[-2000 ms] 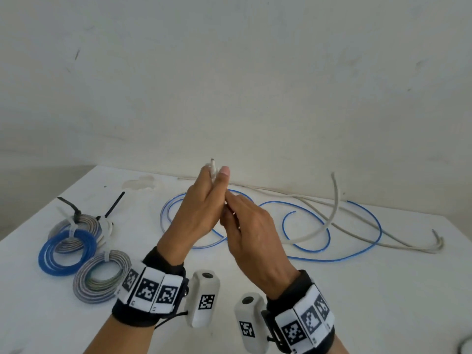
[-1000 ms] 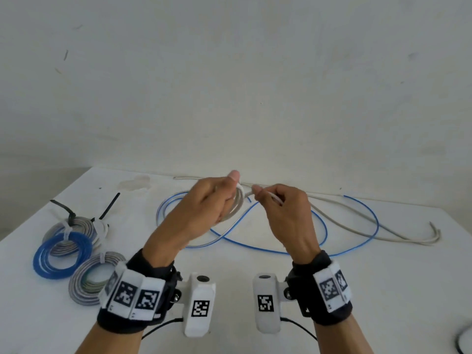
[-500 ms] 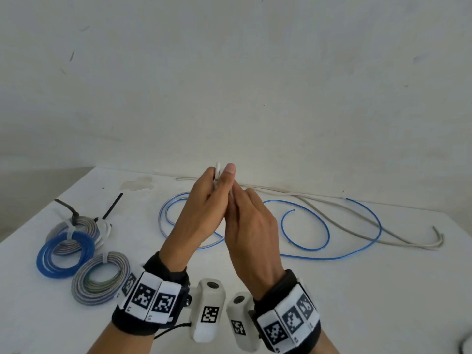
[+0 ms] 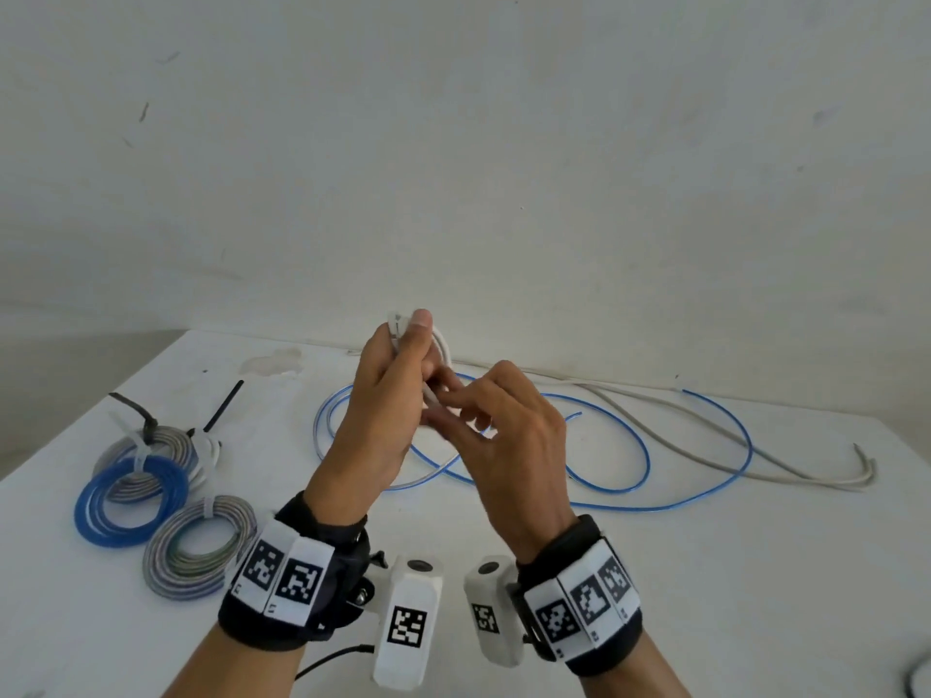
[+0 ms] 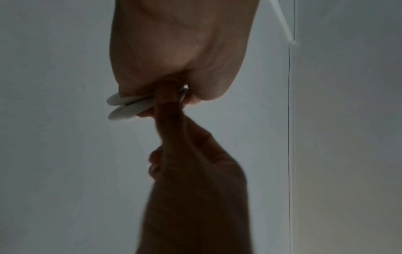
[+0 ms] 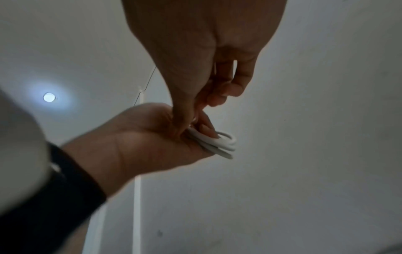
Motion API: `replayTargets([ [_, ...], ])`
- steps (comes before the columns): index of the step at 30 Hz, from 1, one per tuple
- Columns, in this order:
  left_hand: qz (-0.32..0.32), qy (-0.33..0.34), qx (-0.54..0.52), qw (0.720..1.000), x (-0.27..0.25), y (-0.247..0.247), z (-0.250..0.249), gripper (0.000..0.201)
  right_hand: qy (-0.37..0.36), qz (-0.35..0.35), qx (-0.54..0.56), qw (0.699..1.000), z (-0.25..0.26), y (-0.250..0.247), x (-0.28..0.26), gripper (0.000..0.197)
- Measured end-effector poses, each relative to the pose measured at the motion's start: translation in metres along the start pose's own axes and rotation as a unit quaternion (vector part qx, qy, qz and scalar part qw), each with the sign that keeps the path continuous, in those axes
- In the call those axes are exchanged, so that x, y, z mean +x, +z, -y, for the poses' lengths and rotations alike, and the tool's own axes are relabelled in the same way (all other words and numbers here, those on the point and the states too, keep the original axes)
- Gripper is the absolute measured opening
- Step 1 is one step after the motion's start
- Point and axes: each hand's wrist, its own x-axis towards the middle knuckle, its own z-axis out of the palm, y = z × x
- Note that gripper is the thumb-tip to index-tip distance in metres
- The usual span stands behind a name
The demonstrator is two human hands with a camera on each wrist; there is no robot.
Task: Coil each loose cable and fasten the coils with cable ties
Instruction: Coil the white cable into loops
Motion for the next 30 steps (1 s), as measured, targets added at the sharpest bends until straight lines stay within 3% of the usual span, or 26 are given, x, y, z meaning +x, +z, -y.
replayTargets([
  [4, -0.014, 0.012, 0.060, 0.998, 0.003, -0.002, 0.004, 0.045, 0.028, 0.147, 0.029, 0.988, 0.008, -0.005, 0.003, 0.007],
  [6, -0.028, 0.030, 0.099, 0.994, 0.007, -0.009, -0.001, 0.057, 0.043, 0.201, 0.025, 0.978, 0.007, -0.011, 0.006, 0.007],
  [8, -0.019, 0.008, 0.151, 0.988, 0.011, -0.018, -0.005, 0.070, 0.048, 0.135, 0.039, 0.989, 0.005, -0.019, 0.011, 0.007],
  [10, 0.036, -0.034, 0.165, 0.985, 0.010, -0.020, -0.006, 0.081, 0.045, 0.082, 0.034, 0.995, 0.004, -0.023, 0.014, 0.023],
  [12, 0.088, -0.054, 0.181, 0.978, 0.005, -0.015, -0.006, 0.087, 0.037, 0.123, 0.053, 0.990, 0.003, -0.020, 0.014, 0.036],
  [15, 0.117, -0.050, 0.250, 0.960, -0.003, -0.006, -0.007, 0.081, 0.033, 0.151, 0.066, 0.986, -0.005, -0.011, 0.008, 0.031],
  [18, 0.110, -0.075, 0.253, 0.958, -0.005, -0.003, -0.012, 0.081, 0.036, 0.143, 0.071, 0.987, -0.008, -0.007, 0.004, 0.031],
  [21, 0.045, -0.058, 0.271, 0.960, 0.000, -0.009, -0.010, 0.096, 0.012, 0.131, 0.079, 0.988, -0.003, -0.002, 0.002, 0.030],
  [25, 0.006, -0.063, 0.216, 0.974, 0.003, -0.013, -0.007, 0.071, 0.021, 0.109, 0.081, 0.991, 0.007, 0.006, -0.001, 0.026],
  [28, 0.000, -0.003, 0.242, 0.970, 0.001, -0.011, -0.003, 0.060, 0.040, 0.078, 0.062, 0.994, 0.004, 0.009, -0.003, 0.027],
  [30, -0.011, 0.048, 0.267, 0.962, 0.001, -0.010, 0.002, 0.034, 0.053, 0.064, 0.038, 0.996, 0.000, 0.011, -0.005, 0.031],
])
